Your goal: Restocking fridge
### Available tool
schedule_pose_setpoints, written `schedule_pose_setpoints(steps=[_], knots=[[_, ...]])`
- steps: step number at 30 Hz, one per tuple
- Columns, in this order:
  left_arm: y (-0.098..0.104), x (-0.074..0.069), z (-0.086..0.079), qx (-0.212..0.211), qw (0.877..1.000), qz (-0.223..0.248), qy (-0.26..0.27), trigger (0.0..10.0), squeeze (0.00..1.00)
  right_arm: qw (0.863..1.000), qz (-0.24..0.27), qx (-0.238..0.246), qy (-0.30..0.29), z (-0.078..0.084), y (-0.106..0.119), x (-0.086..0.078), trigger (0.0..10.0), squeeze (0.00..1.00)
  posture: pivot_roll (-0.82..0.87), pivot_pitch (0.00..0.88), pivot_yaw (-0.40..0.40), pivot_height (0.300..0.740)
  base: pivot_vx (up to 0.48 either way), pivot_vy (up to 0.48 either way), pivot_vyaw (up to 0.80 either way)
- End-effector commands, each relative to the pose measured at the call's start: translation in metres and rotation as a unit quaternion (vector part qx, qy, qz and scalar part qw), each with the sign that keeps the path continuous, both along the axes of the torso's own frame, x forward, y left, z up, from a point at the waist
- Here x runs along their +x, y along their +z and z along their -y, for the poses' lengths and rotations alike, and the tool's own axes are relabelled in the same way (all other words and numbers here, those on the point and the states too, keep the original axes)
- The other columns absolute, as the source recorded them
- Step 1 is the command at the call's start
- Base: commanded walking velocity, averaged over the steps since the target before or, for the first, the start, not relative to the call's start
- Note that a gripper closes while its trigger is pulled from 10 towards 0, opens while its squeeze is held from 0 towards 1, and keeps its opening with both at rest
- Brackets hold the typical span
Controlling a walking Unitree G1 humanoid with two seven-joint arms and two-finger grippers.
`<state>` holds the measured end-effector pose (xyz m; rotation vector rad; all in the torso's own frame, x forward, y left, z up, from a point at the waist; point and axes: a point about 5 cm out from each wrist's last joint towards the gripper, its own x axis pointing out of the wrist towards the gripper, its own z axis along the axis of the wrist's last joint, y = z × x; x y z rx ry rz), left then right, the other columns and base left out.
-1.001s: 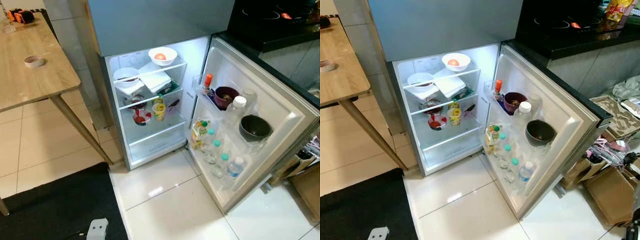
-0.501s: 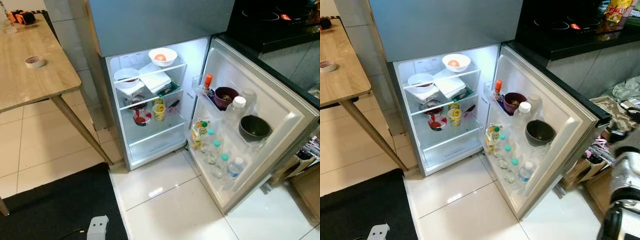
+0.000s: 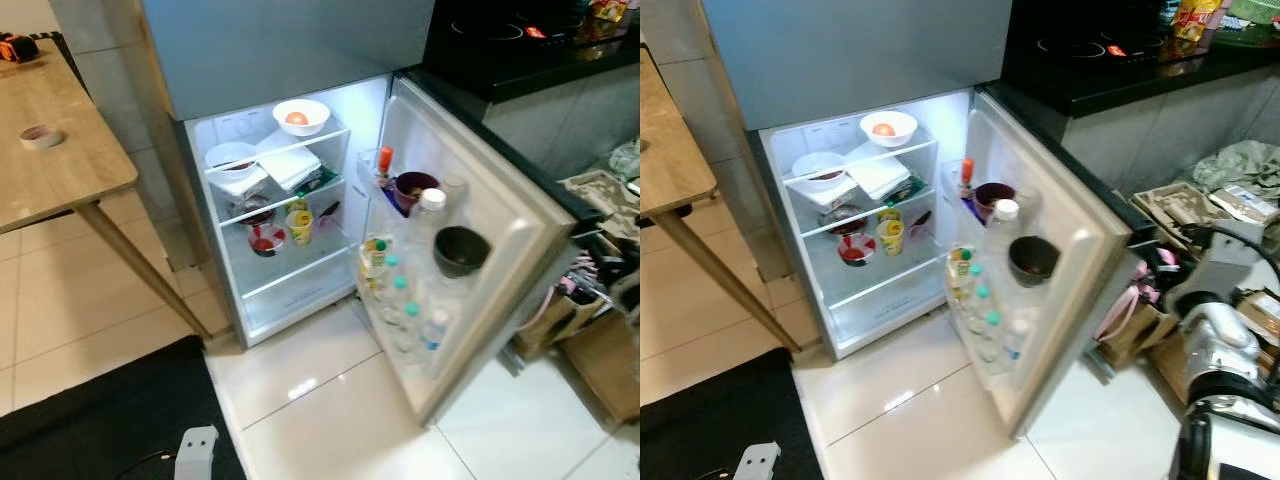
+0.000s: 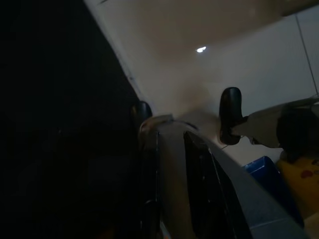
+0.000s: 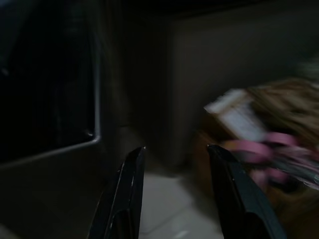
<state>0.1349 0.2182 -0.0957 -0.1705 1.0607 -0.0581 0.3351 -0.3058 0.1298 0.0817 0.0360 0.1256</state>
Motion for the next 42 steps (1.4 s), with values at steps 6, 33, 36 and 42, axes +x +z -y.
schedule_pose_setpoints(steps=[6,33,36,42], knots=[[-0.001,-0.003,0.002,-0.001,1.0,-0.006,-0.005,10.0,0.0,0.934,0.061,0.039,0.349,-0.111,0.015,0.004,10.0,0.0,-0.03,0.0,-0.022,0.74,0.0,0.0,0.0],[-0.002,-0.002,0.004,0.012,1.0,-0.009,-0.016,10.0,0.0,0.917,-0.396,0.027,-0.035,-0.05,-0.185,-0.136,10.0,0.0,-0.03,0.0,-0.034,0.74,0.0,0.0,0.0],[-0.002,-0.002,0.002,0.028,0.999,-0.01,-0.021,10.0,0.0,0.876,-0.474,0.028,-0.083,-0.051,-0.211,-0.185,10.0,0.0,-0.03,0.0,-0.034,0.74,0.0,0.0,0.0],[-0.001,0.0,-0.004,0.065,0.998,-0.01,-0.019,10.0,0.0,0.842,-0.53,0.013,-0.102,-0.062,-0.23,-0.228,10.0,0.0,-0.02,0.0,-0.035,0.74,0.0,0.0,0.0]])
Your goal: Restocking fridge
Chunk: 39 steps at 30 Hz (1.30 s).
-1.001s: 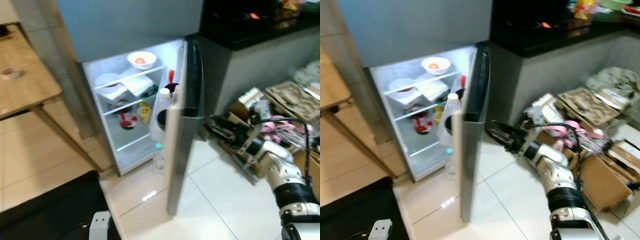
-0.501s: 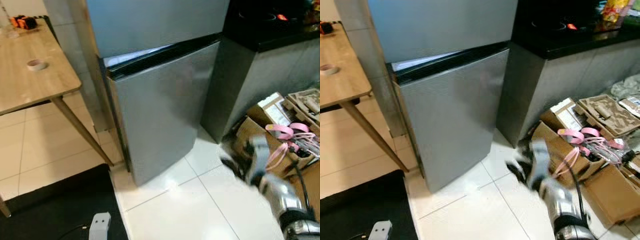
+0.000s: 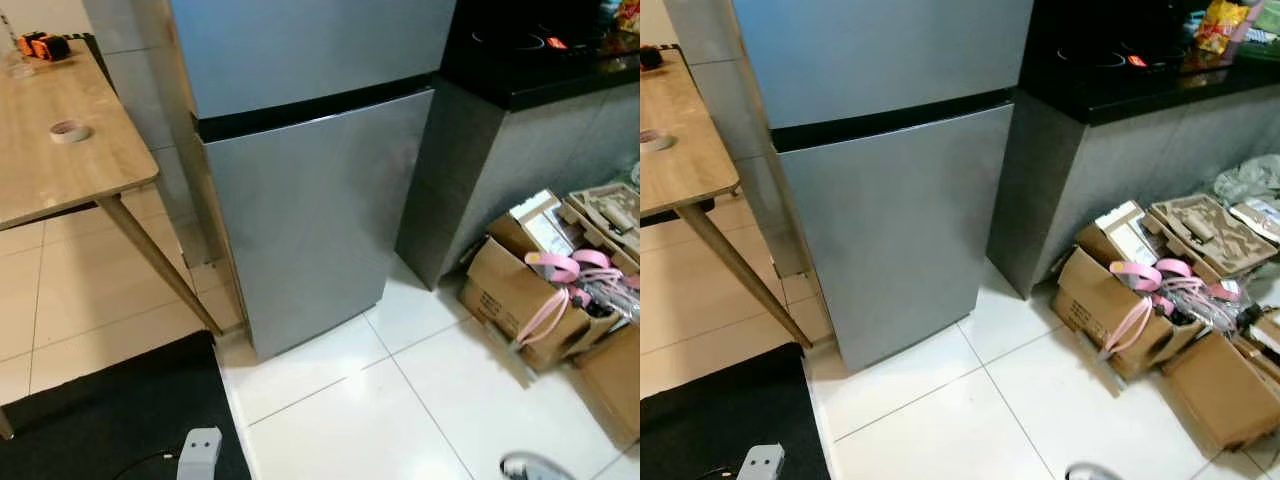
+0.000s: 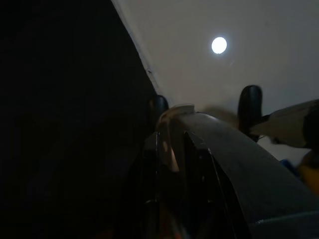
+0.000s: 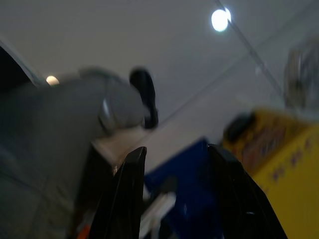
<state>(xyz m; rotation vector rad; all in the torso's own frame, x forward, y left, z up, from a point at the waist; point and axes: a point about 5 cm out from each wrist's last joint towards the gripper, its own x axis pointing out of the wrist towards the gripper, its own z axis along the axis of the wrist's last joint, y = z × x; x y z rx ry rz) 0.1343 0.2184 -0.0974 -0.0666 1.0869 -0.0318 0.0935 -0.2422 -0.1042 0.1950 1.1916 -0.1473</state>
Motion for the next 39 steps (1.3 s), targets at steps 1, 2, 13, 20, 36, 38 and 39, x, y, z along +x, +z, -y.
schedule_pose_setpoints(steps=[1,2,13,20,36,38,39], knots=[[0.001,0.001,-0.004,0.016,1.0,0.002,-0.004,10.0,0.0,1.0,0.025,-0.011,0.003,0.002,0.004,0.014,10.0,0.0,-0.02,0.0,-0.035,0.74,0.0,0.0,0.0],[0.001,0.001,-0.004,0.024,1.0,0.0,-0.008,10.0,0.0,0.999,0.029,-0.014,0.007,0.002,0.005,0.015,10.0,0.0,-0.02,0.0,-0.029,0.74,0.0,0.0,0.0],[0.0,0.003,0.0,0.067,0.997,0.002,-0.041,10.0,0.0,0.991,0.032,-0.056,0.116,-0.003,0.009,0.037,10.0,0.0,0.01,0.0,-0.041,0.74,0.0,0.0,0.77],[-0.001,-0.001,0.001,0.077,0.996,-0.005,-0.049,10.0,0.0,0.988,0.028,-0.06,0.138,-0.009,0.008,0.039,10.0,0.0,0.01,0.0,-0.041,0.74,0.0,0.0,0.79],[-0.007,-0.016,0.005,0.075,0.995,-0.025,-0.067,10.0,0.0,0.985,0.013,-0.068,0.158,-0.011,0.006,0.033,10.0,0.0,0.0,0.0,-0.038,0.74,0.0,0.0,0.79],[-0.007,-0.016,0.005,0.075,0.995,-0.025,-0.068,10.0,0.0,0.985,0.012,-0.069,0.16,-0.011,0.006,0.032,10.0,0.0,0.0,0.0,-0.037,0.74,0.0,0.0,0.79],[-0.007,-0.016,0.005,0.075,0.995,-0.025,-0.068,10.0,0.0,0.984,0.011,-0.069,0.162,-0.011,0.006,0.032,10.0,0.0,0.0,0.0,-0.037,0.74,0.0,0.0,0.79]])
